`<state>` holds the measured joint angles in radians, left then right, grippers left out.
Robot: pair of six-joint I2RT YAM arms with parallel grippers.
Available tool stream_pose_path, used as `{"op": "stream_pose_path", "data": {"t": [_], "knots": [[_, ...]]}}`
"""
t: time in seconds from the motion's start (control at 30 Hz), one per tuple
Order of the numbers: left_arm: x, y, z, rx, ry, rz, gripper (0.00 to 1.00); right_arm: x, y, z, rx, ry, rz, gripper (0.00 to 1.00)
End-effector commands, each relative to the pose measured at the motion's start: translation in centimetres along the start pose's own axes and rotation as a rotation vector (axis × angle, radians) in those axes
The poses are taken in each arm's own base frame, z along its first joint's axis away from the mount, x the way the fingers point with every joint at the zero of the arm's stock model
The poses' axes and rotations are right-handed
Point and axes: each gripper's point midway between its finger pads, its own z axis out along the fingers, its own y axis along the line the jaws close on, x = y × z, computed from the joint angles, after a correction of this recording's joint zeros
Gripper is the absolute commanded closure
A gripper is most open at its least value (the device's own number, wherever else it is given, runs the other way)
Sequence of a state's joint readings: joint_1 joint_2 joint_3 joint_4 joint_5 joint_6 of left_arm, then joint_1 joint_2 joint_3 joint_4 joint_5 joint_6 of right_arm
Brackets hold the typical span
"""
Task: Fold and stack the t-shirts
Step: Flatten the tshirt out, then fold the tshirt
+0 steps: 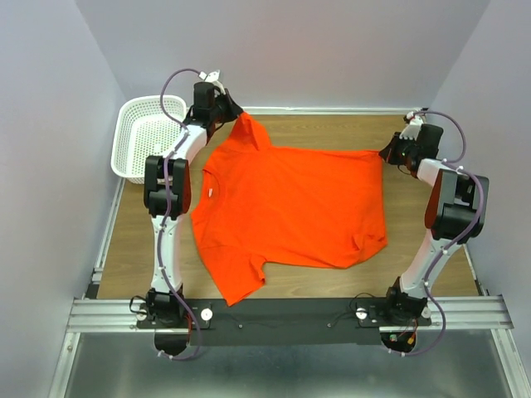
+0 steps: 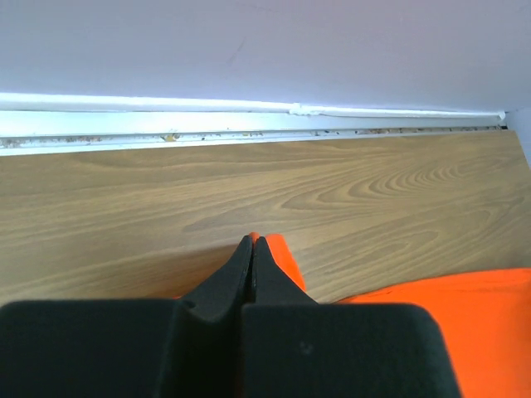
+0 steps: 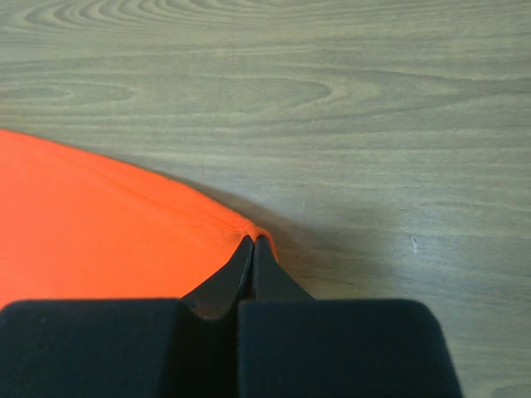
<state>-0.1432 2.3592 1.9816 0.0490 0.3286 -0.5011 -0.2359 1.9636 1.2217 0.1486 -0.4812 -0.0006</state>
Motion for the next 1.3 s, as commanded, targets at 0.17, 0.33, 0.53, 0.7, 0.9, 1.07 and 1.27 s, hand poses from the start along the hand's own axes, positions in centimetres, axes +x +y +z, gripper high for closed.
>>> {"op": "stream_pose_path", "data": {"t": [0.17, 0.33, 0.53, 0.7, 0.9, 1.07, 1.27], "knots": [[-0.2, -0.4, -1.3, 0.051, 0.002, 0.054, 1.00, -2.6, -0.4, -0.5, 0.020, -0.069, 0.011, 0.99], [-1.4, -1.2, -3.3, 0.066, -0.027, 0.090, 1.00, -2.6, 0.0, -1.0, 0.008, -0.073, 0.003, 0.99], [-1.4, -1.9, -5.7, 0.075, -0.043, 0.120, 1.00, -2.4, -0.4, -1.9, 0.020, -0.073, 0.000, 0.99], [-1.7, -3.0, -7.4, 0.100, -0.048, 0.169, 1.00, -1.9, -0.1, -2.5, 0.009, -0.067, -0.003, 0.99], [-0.9, -3.5, -9.2, 0.117, -0.034, 0.201, 1.00, -1.7, 0.3, -3.1, -0.004, -0.069, -0.007, 0.99], [-1.1, -4.1, -10.6, 0.118, -0.038, 0.213, 1.00, -1.8, 0.4, -3.7, -0.005, -0.076, -0.007, 0.99], [-2.1, -5.3, -12.7, 0.121, -0.071, 0.230, 1.00, -1.5, 0.5, -4.2, -0.011, -0.072, -0.001, 0.99]]}}
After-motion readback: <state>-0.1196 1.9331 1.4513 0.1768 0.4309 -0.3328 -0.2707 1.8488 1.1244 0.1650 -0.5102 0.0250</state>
